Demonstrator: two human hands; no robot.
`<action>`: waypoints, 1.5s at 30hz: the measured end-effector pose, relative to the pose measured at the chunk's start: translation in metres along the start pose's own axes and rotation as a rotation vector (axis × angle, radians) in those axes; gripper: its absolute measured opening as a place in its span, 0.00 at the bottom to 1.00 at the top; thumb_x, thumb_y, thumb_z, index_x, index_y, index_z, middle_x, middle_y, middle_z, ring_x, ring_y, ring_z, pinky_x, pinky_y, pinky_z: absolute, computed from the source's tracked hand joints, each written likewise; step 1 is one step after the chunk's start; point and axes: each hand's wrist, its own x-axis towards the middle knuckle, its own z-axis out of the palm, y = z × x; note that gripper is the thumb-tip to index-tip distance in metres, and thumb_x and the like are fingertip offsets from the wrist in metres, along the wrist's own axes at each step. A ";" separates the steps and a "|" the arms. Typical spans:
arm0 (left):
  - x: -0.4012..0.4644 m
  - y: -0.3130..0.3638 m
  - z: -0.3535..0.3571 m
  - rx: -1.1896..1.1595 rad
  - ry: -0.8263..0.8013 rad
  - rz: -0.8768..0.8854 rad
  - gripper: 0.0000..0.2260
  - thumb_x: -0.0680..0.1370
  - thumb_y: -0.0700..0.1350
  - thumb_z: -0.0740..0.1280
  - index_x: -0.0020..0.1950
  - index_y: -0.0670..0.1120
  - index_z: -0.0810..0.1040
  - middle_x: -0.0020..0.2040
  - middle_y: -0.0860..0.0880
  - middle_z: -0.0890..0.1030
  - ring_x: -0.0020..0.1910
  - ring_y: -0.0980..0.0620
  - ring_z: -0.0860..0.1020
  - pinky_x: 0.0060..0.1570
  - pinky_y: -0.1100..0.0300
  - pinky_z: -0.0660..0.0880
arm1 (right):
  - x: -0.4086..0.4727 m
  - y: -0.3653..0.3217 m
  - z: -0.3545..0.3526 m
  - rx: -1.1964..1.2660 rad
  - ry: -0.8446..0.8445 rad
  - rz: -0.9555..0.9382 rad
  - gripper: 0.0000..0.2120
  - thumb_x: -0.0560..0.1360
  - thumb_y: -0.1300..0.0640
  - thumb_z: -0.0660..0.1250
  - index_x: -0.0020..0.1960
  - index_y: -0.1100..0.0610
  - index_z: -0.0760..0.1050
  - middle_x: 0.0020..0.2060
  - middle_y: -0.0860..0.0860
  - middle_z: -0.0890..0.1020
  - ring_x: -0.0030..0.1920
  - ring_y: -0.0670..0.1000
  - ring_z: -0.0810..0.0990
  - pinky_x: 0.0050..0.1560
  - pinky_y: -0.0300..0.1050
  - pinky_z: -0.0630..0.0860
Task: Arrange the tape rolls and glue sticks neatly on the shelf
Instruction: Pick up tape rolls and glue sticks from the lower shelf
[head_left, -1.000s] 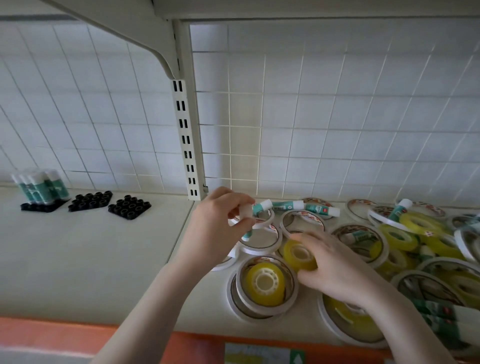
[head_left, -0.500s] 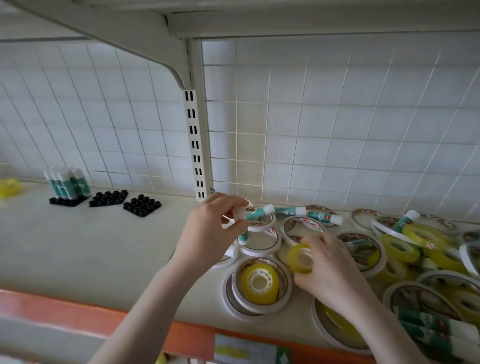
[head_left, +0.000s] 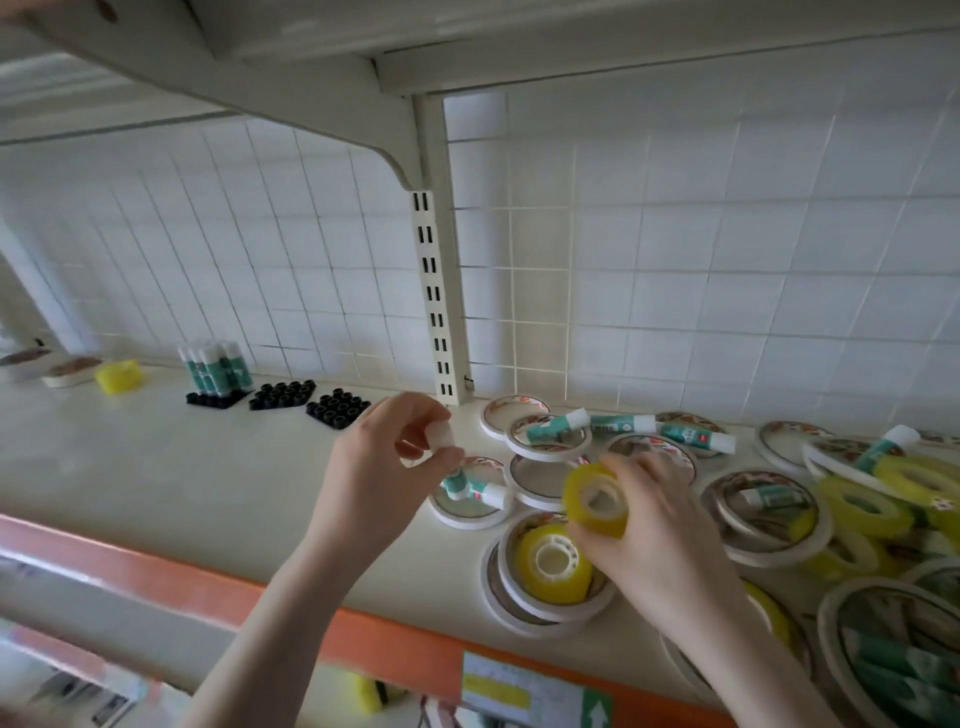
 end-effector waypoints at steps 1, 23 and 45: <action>-0.001 -0.005 -0.008 -0.002 0.011 -0.004 0.16 0.65 0.35 0.76 0.41 0.54 0.75 0.39 0.55 0.80 0.37 0.56 0.78 0.42 0.61 0.76 | 0.001 -0.010 0.004 0.001 -0.023 -0.009 0.27 0.70 0.47 0.71 0.66 0.52 0.69 0.57 0.48 0.70 0.58 0.51 0.73 0.49 0.40 0.67; 0.044 -0.238 -0.283 0.079 0.076 -0.087 0.12 0.67 0.38 0.74 0.44 0.52 0.77 0.39 0.55 0.80 0.37 0.57 0.79 0.42 0.64 0.75 | 0.057 -0.300 0.198 0.045 -0.132 0.031 0.27 0.70 0.51 0.70 0.68 0.54 0.69 0.58 0.51 0.71 0.61 0.53 0.71 0.57 0.43 0.67; 0.197 -0.306 -0.230 0.032 -0.147 0.073 0.08 0.70 0.40 0.70 0.46 0.50 0.78 0.37 0.61 0.77 0.38 0.63 0.76 0.38 0.75 0.69 | 0.183 -0.332 0.252 -0.087 -0.143 0.188 0.18 0.72 0.52 0.65 0.61 0.56 0.71 0.52 0.50 0.69 0.56 0.53 0.71 0.48 0.43 0.66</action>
